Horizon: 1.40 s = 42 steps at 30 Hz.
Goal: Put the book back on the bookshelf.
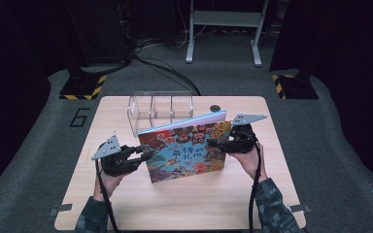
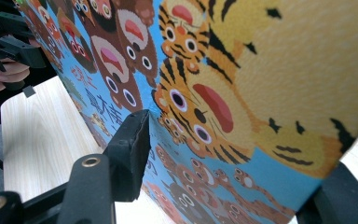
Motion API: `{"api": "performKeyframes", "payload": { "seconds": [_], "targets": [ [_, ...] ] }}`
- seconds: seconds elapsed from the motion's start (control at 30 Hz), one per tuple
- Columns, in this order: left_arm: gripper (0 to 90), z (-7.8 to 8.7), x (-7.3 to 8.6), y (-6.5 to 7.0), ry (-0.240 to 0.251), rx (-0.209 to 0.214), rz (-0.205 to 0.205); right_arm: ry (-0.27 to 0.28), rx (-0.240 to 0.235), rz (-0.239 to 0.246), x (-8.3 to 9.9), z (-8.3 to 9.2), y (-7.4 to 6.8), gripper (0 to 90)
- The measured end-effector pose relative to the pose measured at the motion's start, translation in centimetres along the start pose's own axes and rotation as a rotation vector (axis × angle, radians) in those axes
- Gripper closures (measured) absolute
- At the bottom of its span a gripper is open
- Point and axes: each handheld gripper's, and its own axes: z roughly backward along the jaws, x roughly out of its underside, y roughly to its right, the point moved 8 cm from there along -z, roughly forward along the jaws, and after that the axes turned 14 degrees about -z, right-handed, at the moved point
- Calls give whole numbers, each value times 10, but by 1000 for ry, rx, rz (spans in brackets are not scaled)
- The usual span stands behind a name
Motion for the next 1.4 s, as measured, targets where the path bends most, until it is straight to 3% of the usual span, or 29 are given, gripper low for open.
{"api": "performKeyframes", "payload": {
  "seconds": [0.47, 0.6, 0.83, 1.1, 1.13, 1.2, 1.4],
  "targets": [
    [559, -3, 0, -5, -11, -5, 27, 12, -18, 20, 3, 2, -3, 454],
    [558, -2, -2, -3, -9, 35, 27, 10, -19, 20, 4, 2, -3, 449],
    [587, -6, -11, 1, 7, 18, -2, 1, 1, 15, 5, 3, -1, 427],
    [601, -13, -24, 0, -13, 16, -38, -5, -5, 18, 4, 1, 0, 420],
    [618, -13, -24, -1, -26, 5, -62, -5, -6, 18, 4, 1, 0, 419],
    [643, -13, -25, -1, -30, -12, -72, -4, -8, 16, 3, 1, 0, 418],
    [671, -12, -25, 2, -34, -2, -86, -8, -9, 24, 3, 1, 0, 387]
  ]
}}
